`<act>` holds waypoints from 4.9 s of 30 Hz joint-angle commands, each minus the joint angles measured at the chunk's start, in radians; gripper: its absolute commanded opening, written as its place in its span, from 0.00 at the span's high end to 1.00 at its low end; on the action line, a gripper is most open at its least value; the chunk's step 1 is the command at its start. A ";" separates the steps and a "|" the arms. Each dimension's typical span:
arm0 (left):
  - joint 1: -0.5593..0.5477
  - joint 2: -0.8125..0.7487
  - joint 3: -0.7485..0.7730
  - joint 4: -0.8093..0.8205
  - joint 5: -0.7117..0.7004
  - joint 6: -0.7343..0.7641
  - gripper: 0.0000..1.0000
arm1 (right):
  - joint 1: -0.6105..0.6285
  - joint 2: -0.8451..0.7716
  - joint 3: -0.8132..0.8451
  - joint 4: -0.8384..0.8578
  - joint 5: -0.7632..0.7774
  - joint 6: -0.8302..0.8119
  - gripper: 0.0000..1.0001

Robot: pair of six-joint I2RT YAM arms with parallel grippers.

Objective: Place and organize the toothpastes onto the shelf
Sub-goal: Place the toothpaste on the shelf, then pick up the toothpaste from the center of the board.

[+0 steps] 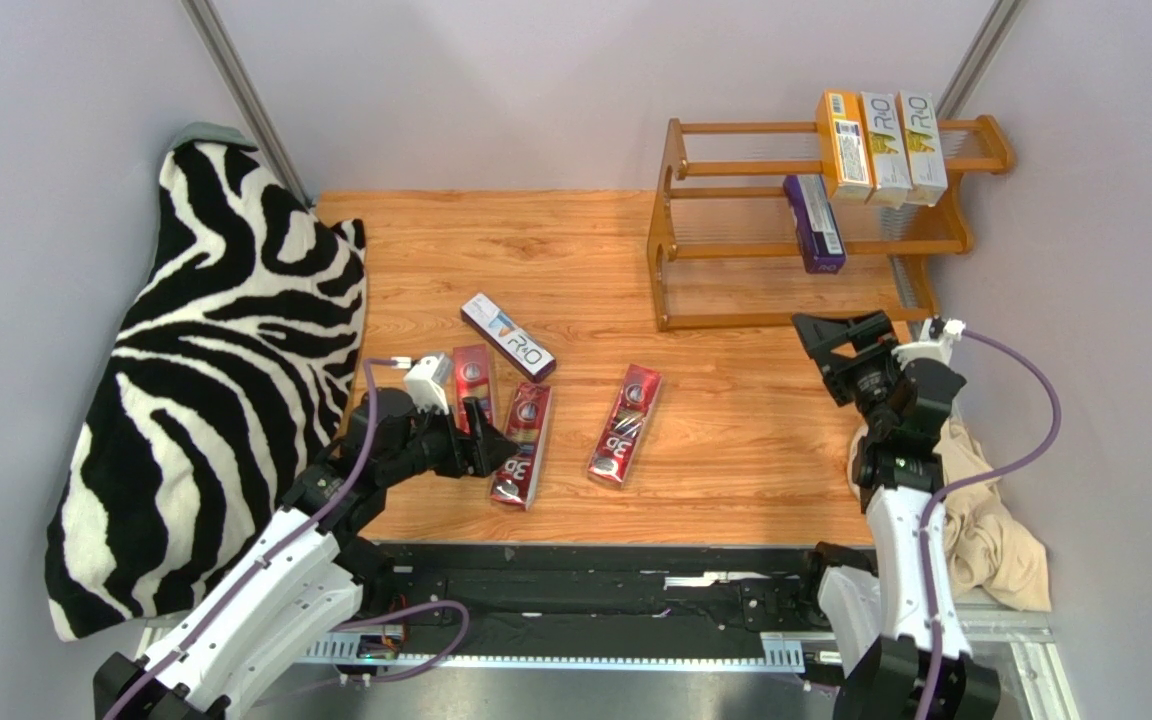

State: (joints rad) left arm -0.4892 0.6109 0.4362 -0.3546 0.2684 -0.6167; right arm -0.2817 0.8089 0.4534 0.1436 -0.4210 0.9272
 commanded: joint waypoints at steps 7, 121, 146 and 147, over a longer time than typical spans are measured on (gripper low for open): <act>-0.003 0.047 0.027 0.061 0.055 0.054 0.16 | 0.009 -0.338 -0.113 -0.484 -0.021 -0.166 0.04; 0.121 1.392 1.039 -0.245 -0.428 0.075 0.36 | 0.012 -0.652 -0.200 -0.797 -0.240 -0.263 0.07; 0.130 1.173 0.952 -0.213 -0.285 0.092 0.59 | 0.102 -0.337 0.080 -0.561 -0.227 -0.157 0.08; 0.130 1.147 0.941 -0.208 -0.275 0.084 0.59 | 0.128 -0.314 0.115 -0.559 -0.199 -0.157 0.08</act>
State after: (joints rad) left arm -0.3641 1.9244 1.3903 -0.5865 -0.0731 -0.5354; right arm -0.2276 0.4263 0.4046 -0.5545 -0.6716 0.7368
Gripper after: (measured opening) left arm 0.585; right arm 0.920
